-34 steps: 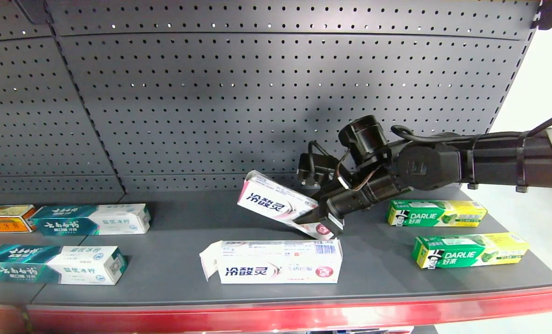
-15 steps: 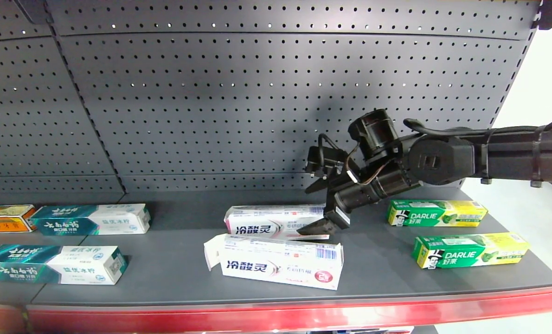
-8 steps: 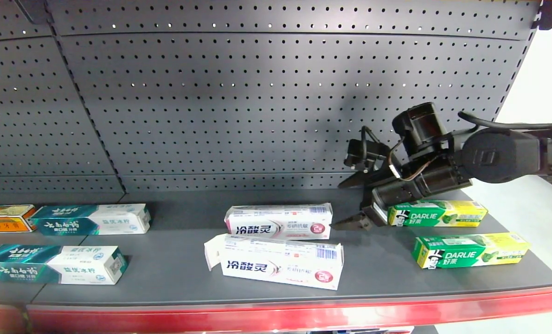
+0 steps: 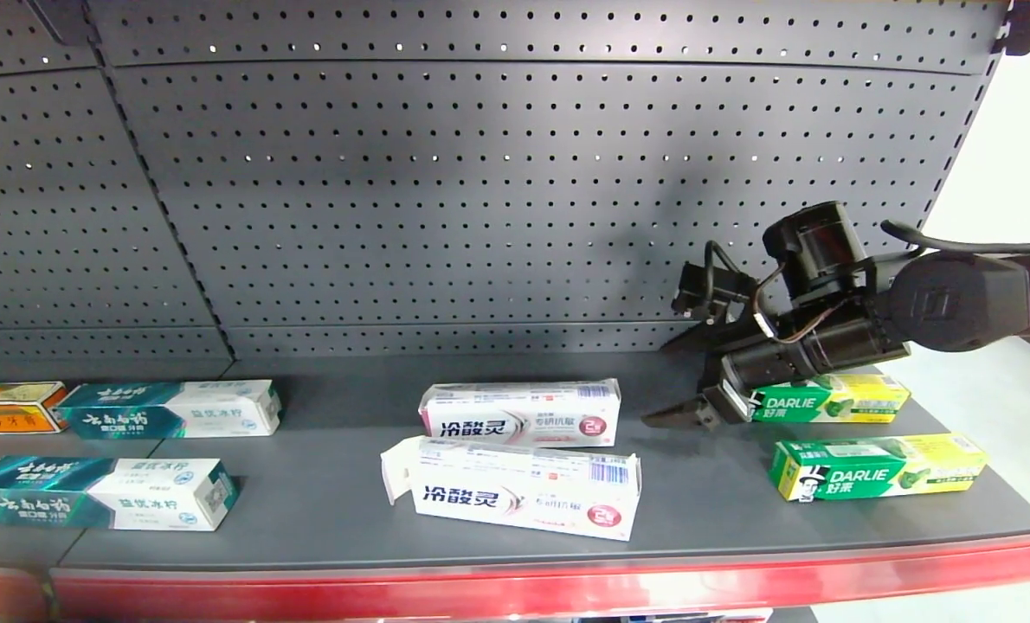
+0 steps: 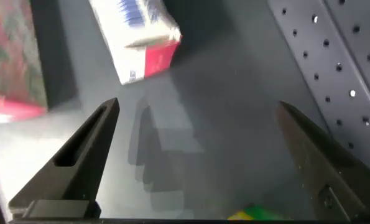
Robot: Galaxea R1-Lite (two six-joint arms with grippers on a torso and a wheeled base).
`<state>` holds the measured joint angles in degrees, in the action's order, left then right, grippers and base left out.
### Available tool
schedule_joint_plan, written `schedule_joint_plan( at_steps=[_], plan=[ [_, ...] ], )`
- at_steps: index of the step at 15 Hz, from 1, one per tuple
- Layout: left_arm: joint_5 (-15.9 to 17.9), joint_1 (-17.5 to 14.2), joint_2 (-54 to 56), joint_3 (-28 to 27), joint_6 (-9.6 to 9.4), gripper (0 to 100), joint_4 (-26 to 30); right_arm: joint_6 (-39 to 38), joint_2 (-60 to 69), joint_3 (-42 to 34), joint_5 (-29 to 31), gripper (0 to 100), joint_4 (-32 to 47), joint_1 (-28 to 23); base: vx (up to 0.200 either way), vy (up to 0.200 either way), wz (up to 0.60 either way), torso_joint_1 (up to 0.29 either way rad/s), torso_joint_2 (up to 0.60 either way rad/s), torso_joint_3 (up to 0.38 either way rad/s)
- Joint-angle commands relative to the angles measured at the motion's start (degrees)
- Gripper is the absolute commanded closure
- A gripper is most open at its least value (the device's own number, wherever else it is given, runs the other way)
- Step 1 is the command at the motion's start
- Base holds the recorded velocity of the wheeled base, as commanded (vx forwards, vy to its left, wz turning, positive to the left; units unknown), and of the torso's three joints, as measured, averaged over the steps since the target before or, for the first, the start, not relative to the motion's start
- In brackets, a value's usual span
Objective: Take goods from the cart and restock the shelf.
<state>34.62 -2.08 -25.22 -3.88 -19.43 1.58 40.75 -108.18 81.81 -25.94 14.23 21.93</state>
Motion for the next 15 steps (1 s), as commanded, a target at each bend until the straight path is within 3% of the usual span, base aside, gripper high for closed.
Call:
schedule_joint_plan(
  at_steps=[1,5,11,13,15],
  plan=[
    [-0.2,0.0,0.5,0.1,0.01,0,0.1,-0.1,-1.6,1.2,0.1,0,0.0,0.8,0.000,0.000,0.00,0.000,0.00,0.000],
    [-0.4,-0.1,1.4,0.4,0.45,0,0.2,0.1,1.7,-1.7,0.2,0,0.0,0.9,0.000,0.000,0.00,0.000,0.00,0.000],
    [-0.7,-0.1,3.3,0.8,1.59,0,0.0,0.2,12.8,-13.5,0.1,0,-3.0,1.3,0.000,0.000,0.00,0.000,0.00,0.000],
    [-0.7,0.0,0.4,-4.0,1.77,0,0.0,0.0,16.5,-15.9,0.2,0,-3.0,1.5,0.000,0.000,0.00,0.000,0.00,0.000],
    [-0.7,0.3,-11.2,-13.1,1.41,0,-0.4,-1.0,19.4,-18.2,0.3,0,-3.1,1.6,0.000,0.000,0.00,0.000,0.00,0.000]
  ],
)
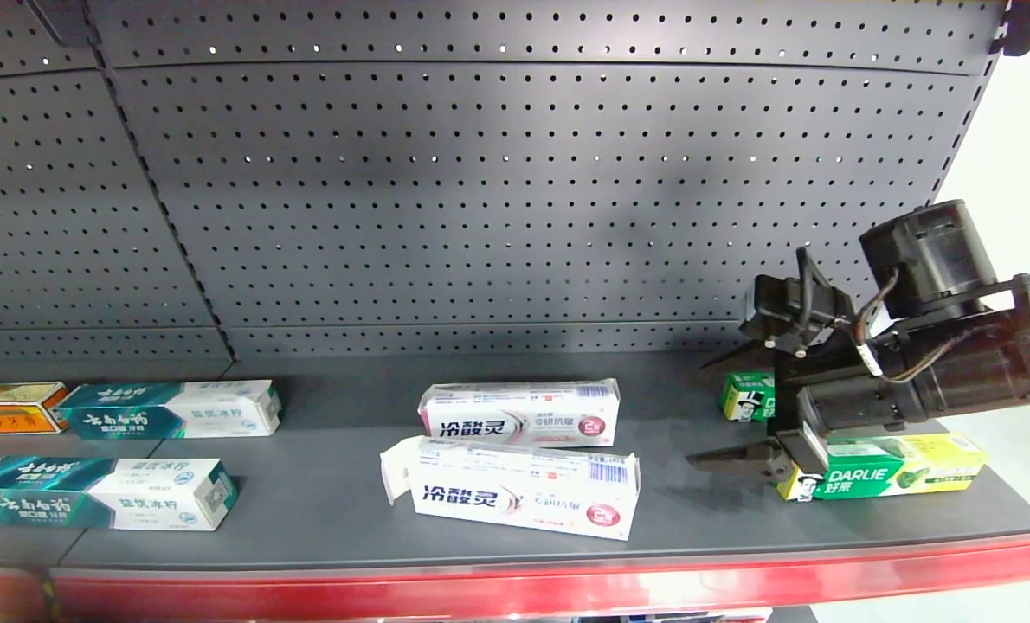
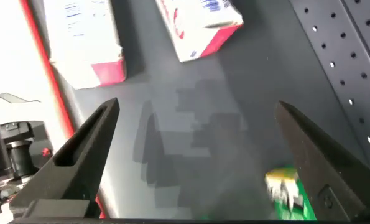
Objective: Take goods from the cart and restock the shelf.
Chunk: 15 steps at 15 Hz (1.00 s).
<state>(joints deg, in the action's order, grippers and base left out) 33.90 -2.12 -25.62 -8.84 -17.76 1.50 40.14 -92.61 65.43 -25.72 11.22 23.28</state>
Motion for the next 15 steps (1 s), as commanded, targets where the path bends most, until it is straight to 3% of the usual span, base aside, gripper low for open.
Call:
schedule_joint_plan(
  at_steps=[1,3,4,7,8,9,13,15],
  plan=[
    [0.0,0.7,-14.0,-10.7,-0.52,0,-0.3,-0.8,4.8,-2.5,0.0,0,-0.1,0.4,0.000,0.000,0.00,0.000,0.00,0.000],
    [-1.8,2.8,-22.0,-17.7,-0.70,0,-0.8,-0.9,7.8,-4.9,0.0,0,-0.1,0.1,0.000,0.000,0.00,0.000,0.00,0.000],
    [-6.8,4.8,-27.1,-22.5,-0.70,0,-0.8,-1.0,9.8,-6.4,0.0,0,-0.1,-0.3,0.000,0.000,0.00,0.000,0.00,0.000],
    [-16.7,9.2,-35.8,-29.5,-0.61,0,-0.6,-1.1,11.8,-8.5,-0.1,0,0.0,-0.4,0.000,0.000,0.00,0.000,0.00,0.000],
    [-23.6,12.7,-41.1,-32.2,-0.61,0,-0.8,-1.0,11.9,-8.8,-0.1,0,0.0,-0.3,0.000,0.000,0.00,0.000,0.00,0.000],
    [-26.3,15.0,-43.5,-33.8,-0.34,0,-0.8,-1.0,12.1,-8.9,-0.1,0,0.1,0.1,0.000,0.000,0.00,0.000,0.00,0.000],
    [-27.4,15.8,-46.8,-34.0,-0.87,0,-2.6,-1.1,12.8,-10.6,-0.2,0,0.2,2.6,0.000,0.000,0.00,0.000,0.00,0.000],
    [-28.6,15.6,-48.3,-34.5,-0.87,0,-2.6,-1.1,12.8,-13.1,0.1,0,0.0,6.7,0.000,0.000,0.00,0.000,0.00,0.000]
  ],
)
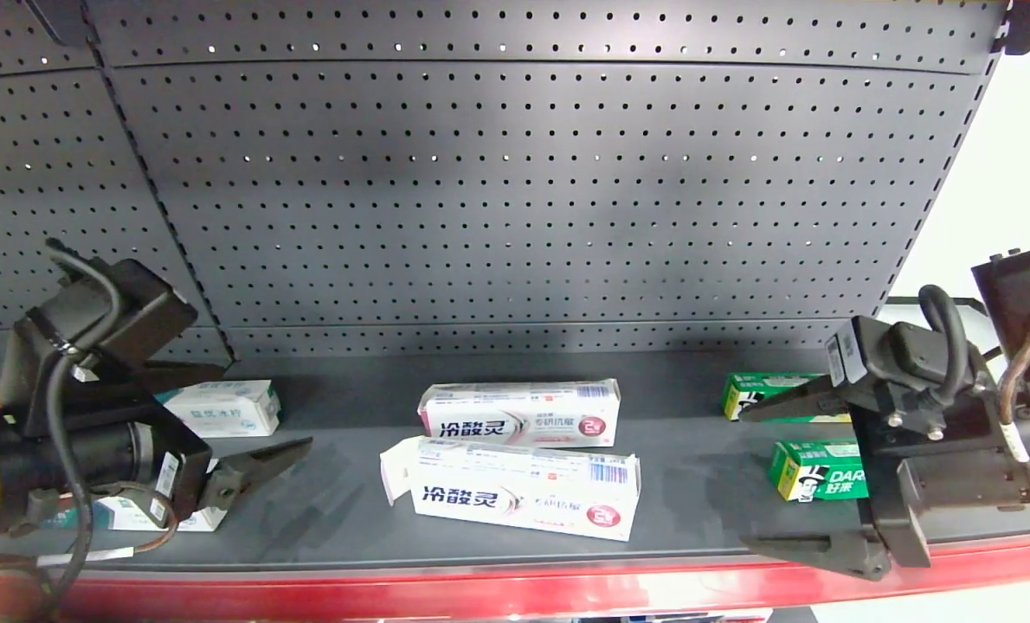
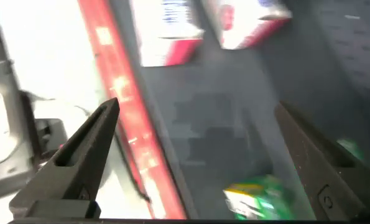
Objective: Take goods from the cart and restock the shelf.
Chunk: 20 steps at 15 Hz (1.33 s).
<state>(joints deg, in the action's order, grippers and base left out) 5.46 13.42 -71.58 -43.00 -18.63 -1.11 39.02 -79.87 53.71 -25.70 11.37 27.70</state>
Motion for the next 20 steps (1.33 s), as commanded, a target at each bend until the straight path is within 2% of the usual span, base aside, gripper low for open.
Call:
schedule_joint_plan(
  at_steps=[1,5,8,10,12,20],
  plan=[
    [-1.3,0.0,-3.3,-0.6,-0.01,0,0.0,0.0,-0.5,-1.5,0.3,0,0.0,3.7,0.000,0.000,0.00,0.000,0.00,0.000],
    [-3.1,0.3,-5.5,-0.9,-0.09,0,0.1,-0.2,-3.4,-1.6,4.8,0,-0.1,5.6,0.000,0.000,0.00,0.000,0.00,0.000],
    [-3.4,0.3,-6.6,-1.1,-0.09,0,-0.1,-6.2,-5.5,-0.8,10.1,0,-1.3,7.3,0.000,0.000,0.00,0.000,0.00,0.000],
    [-4.6,0.4,-7.0,-0.9,-0.09,0,-0.1,-10.9,-6.3,-0.5,10.9,0,-3.3,10.0,0.000,0.000,0.00,0.000,0.00,0.000],
    [-4.6,0.6,-6.9,0.1,-0.18,0,-0.1,-12.2,-7.9,0.2,12.6,0,-5.0,11.0,0.000,0.000,0.00,0.000,0.00,0.000],
    [-4.6,0.6,-6.5,2.2,-0.27,0,-0.2,-12.4,-12.7,2.9,13.0,0,-5.5,11.3,0.000,0.000,0.00,0.000,0.00,0.000]
  ],
)
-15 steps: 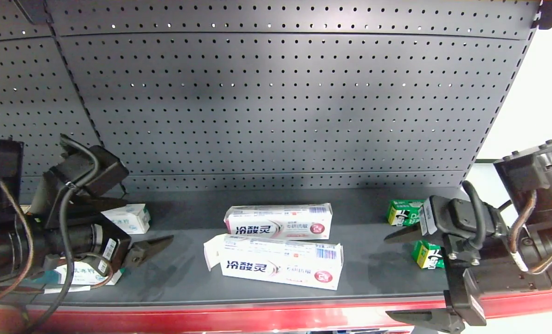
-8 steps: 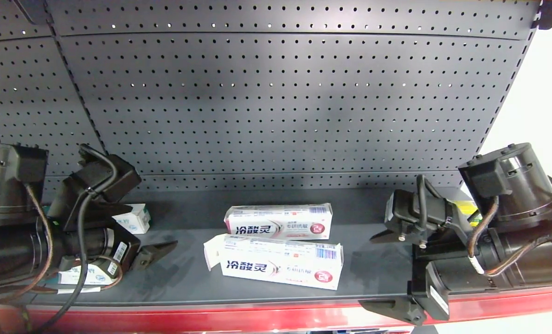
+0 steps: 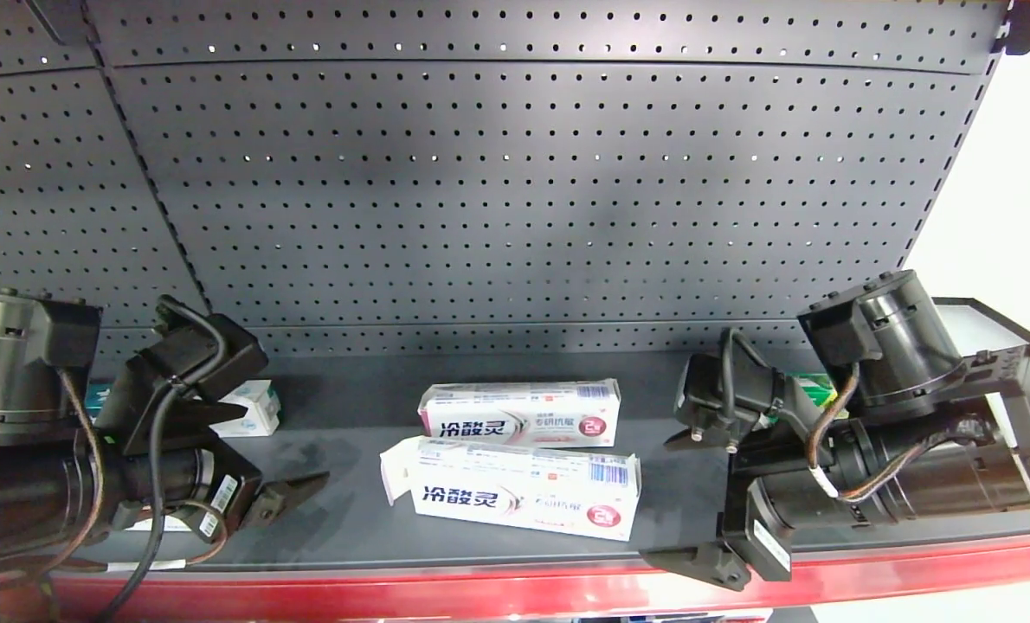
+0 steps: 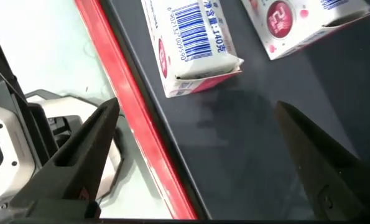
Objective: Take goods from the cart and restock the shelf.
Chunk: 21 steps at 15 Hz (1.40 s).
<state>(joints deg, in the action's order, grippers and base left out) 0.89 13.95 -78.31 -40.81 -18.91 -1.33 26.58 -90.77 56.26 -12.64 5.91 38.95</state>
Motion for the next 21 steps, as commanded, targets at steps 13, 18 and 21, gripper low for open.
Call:
schedule_joint_plan(
  at_steps=[13,18,21],
  plan=[
    [0.1,-0.1,0.4,2.8,0.19,0,-3.1,-2.8,-5.1,2.3,0.0,0,-1.2,-2.8,0.000,0.000,0.00,0.000,0.00,0.000],
    [0.1,-0.1,0.4,2.9,0.27,0,-3.1,-2.8,-5.9,2.6,-0.1,0,-1.3,-4.3,0.000,0.000,0.00,0.000,0.00,0.000],
    [0.1,-0.1,0.4,3.2,0.19,0,-3.1,-2.8,-5.9,2.5,-0.1,0,-1.3,-4.8,0.000,0.000,0.00,0.000,0.00,0.000]
  ],
)
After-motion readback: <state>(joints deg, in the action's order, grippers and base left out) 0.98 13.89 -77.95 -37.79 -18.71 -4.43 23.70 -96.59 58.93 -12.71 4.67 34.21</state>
